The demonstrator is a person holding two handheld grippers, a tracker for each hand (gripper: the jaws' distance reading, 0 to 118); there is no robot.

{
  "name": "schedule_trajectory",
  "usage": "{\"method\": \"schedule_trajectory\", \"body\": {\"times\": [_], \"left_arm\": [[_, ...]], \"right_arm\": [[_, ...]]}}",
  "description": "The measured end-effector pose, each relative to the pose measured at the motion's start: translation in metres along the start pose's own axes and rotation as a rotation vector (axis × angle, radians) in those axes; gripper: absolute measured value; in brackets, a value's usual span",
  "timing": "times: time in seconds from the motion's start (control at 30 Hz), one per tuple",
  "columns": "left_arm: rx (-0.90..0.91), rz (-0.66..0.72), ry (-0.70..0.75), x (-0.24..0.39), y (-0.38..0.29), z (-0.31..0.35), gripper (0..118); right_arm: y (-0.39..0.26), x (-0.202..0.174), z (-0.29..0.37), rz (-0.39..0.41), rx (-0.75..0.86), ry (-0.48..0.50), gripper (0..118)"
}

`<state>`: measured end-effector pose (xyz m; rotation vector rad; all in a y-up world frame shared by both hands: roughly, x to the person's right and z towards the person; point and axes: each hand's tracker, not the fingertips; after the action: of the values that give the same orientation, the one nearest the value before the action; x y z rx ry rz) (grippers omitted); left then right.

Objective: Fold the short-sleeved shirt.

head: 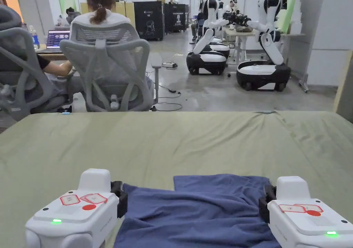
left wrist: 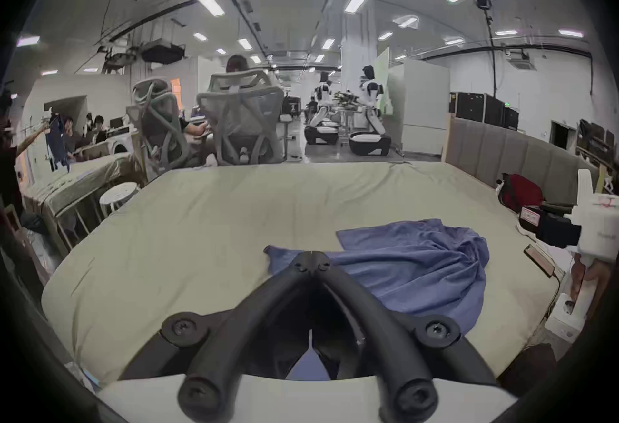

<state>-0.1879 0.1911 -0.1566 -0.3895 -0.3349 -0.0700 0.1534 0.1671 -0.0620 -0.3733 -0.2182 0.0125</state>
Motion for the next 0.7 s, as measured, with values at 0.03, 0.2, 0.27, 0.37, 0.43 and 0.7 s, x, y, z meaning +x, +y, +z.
{"method": "schedule_trajectory", "body": {"times": [0.03,0.2,0.27,0.37,0.43,0.7], "left_arm": [[-0.054,0.024,0.000,-0.010,0.005,-0.011,0],[-0.253,0.100,-0.035,-0.045,0.037,-0.093,0],[-0.340,0.121,-0.035,-0.046,0.048,-0.133,0],[-0.470,0.087,-0.009,-0.042,0.048,-0.198,0],[-0.525,0.091,0.001,-0.037,0.043,-0.234,0],[-0.608,0.033,0.138,-0.021,0.010,-0.300,101]], "right_arm": [[0.000,-0.001,0.000,0.008,0.000,0.003,0],[-0.004,0.010,-0.010,0.014,-0.016,-0.006,0],[-0.006,0.017,-0.019,0.014,-0.027,-0.020,0],[-0.010,0.029,-0.031,-0.001,-0.041,-0.034,0],[-0.013,0.035,-0.042,-0.003,-0.054,-0.044,0],[-0.032,0.065,-0.078,-0.014,-0.113,-0.081,0]]}}
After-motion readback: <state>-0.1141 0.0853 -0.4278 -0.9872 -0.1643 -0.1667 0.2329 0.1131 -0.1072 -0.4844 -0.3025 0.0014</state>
